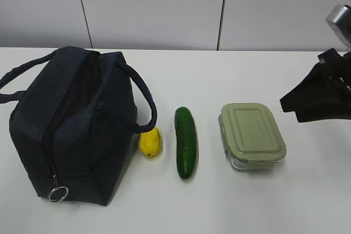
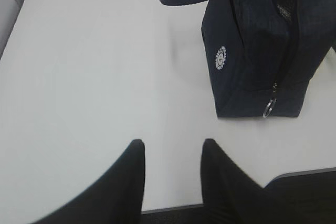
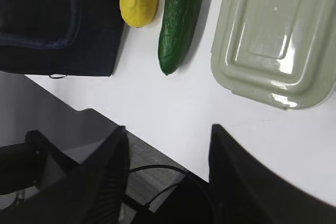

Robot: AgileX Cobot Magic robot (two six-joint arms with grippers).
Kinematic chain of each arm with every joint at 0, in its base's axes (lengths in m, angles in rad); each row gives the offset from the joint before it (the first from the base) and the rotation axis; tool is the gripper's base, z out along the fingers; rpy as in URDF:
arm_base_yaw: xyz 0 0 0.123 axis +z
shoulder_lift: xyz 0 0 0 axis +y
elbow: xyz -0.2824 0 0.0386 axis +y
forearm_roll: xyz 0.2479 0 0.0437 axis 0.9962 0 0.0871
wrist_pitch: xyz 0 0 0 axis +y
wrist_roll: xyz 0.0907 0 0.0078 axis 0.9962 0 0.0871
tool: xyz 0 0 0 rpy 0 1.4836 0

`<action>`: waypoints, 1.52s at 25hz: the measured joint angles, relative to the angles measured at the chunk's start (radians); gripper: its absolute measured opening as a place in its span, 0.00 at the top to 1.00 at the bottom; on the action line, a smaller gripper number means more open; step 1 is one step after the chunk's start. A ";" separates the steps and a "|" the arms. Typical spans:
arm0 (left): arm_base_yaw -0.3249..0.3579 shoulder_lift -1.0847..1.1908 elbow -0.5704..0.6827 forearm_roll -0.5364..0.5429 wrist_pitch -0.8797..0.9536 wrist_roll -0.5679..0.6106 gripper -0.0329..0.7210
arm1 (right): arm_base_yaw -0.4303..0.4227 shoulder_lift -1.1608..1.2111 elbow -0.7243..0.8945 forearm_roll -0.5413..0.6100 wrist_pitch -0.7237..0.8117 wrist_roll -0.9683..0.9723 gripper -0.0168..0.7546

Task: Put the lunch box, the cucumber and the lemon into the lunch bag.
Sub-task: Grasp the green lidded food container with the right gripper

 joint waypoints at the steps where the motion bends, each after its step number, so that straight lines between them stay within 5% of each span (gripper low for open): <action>1: 0.000 0.000 0.000 0.000 0.000 0.000 0.64 | -0.026 0.016 0.000 0.016 0.007 -0.023 0.50; 8: 0.000 0.000 0.000 0.000 0.000 0.000 0.64 | -0.163 0.156 -0.047 0.050 0.011 -0.147 0.51; 21: 0.000 0.000 0.000 -0.013 0.000 0.000 0.64 | -0.167 0.265 -0.109 0.025 0.011 -0.181 0.51; 28: 0.000 0.000 0.000 -0.033 0.000 0.000 0.64 | -0.167 0.307 -0.112 0.026 0.011 -0.177 0.29; 38: 0.000 0.000 0.000 -0.076 0.000 0.000 0.64 | -0.167 0.440 -0.152 0.109 0.010 -0.344 0.26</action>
